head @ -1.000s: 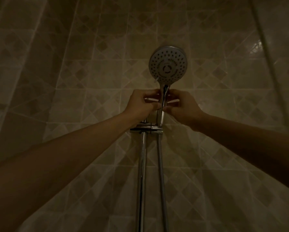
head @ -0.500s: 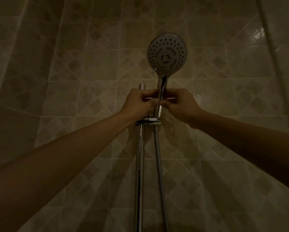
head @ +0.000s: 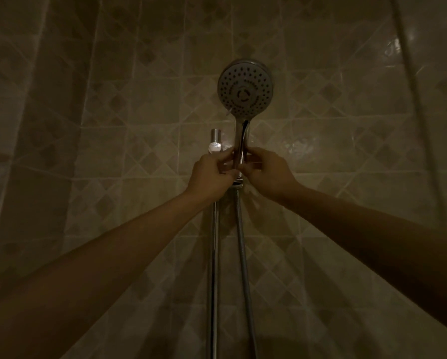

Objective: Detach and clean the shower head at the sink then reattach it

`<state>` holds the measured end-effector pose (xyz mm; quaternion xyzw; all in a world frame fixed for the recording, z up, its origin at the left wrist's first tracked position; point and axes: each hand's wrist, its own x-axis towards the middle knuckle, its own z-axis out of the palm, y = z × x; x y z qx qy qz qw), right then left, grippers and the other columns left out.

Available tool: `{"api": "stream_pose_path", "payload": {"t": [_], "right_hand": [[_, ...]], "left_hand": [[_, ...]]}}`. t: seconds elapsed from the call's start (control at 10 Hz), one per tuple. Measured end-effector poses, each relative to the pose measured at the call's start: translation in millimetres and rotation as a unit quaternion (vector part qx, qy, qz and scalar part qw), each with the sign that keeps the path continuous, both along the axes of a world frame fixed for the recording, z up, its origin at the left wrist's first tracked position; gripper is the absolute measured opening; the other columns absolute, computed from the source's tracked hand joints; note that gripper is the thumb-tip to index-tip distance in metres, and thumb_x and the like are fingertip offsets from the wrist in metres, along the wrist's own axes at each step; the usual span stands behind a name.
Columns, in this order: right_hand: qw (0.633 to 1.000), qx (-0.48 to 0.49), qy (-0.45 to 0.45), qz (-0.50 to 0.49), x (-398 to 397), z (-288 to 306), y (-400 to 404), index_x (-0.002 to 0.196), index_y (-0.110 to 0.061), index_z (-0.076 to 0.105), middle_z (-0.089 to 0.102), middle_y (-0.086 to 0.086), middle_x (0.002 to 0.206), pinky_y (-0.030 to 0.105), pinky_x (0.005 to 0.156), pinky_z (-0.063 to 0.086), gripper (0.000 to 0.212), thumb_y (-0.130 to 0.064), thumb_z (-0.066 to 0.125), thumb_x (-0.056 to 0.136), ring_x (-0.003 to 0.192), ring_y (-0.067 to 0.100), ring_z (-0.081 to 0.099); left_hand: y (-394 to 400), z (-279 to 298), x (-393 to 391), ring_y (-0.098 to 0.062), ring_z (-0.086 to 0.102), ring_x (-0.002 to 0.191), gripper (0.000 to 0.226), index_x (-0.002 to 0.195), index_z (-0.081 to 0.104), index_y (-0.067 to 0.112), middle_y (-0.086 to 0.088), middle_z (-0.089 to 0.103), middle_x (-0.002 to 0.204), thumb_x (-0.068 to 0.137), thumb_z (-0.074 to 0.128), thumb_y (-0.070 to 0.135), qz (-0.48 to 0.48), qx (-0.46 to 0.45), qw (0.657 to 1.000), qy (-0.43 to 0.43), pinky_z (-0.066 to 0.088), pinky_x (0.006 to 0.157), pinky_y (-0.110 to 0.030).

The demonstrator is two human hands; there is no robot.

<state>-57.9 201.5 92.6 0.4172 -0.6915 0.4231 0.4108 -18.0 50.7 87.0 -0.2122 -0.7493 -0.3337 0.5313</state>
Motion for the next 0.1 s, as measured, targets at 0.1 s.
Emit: {"api": "stream_pose_path", "payload": {"t": [0.1], "right_hand": [[1.0, -0.006, 0.027, -0.002, 2.2, -20.5, 4.1, 0.141, -0.015, 0.059, 0.068, 0.006, 0.131, 0.01, 0.082, 0.042, 0.044, -0.021, 0.067, 0.098, 0.108, 0.008, 0.06]], "left_hand": [[0.7, -20.1, 10.3, -0.013, 0.072, 0.1, 0.055, 0.14, 0.058, 0.023, -0.004, 0.078, 0.108, 0.087, 0.069, 0.012, 0.073, -0.024, 0.996, 0.038, 0.054, 0.086, -0.021]]}}
